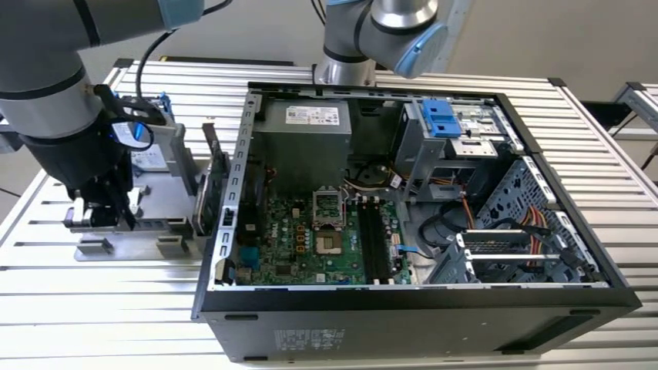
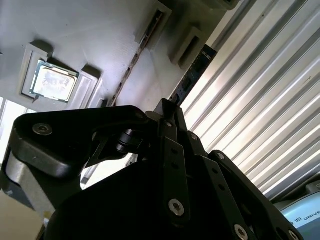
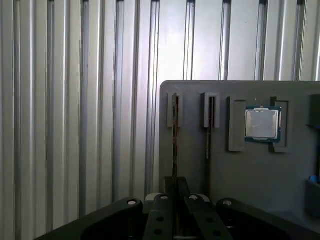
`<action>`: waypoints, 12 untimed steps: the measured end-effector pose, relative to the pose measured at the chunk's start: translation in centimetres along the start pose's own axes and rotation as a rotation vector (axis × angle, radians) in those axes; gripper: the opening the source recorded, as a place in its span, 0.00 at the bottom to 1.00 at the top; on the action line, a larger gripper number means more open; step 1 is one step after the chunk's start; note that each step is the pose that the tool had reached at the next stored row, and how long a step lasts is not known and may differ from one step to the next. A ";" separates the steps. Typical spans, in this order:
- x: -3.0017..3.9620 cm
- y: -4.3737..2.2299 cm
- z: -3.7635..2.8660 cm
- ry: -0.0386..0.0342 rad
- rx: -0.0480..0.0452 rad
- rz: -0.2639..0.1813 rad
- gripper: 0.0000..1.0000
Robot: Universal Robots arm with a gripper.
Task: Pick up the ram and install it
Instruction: 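Pick up the ram and move it above insertion slot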
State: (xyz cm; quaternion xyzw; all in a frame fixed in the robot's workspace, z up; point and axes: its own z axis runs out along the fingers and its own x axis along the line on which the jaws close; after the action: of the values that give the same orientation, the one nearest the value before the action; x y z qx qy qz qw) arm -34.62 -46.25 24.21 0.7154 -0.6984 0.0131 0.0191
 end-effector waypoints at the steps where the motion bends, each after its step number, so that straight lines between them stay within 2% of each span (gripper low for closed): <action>1: 0.01 0.00 -0.10 0.0000 0.0000 0.000 0.00; 12: 0.06 0.01 -1.31 0.0001 0.0000 0.000 0.00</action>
State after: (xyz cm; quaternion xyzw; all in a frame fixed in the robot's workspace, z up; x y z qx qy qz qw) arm -34.61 -46.25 25.52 0.7154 -0.6983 0.0132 0.0191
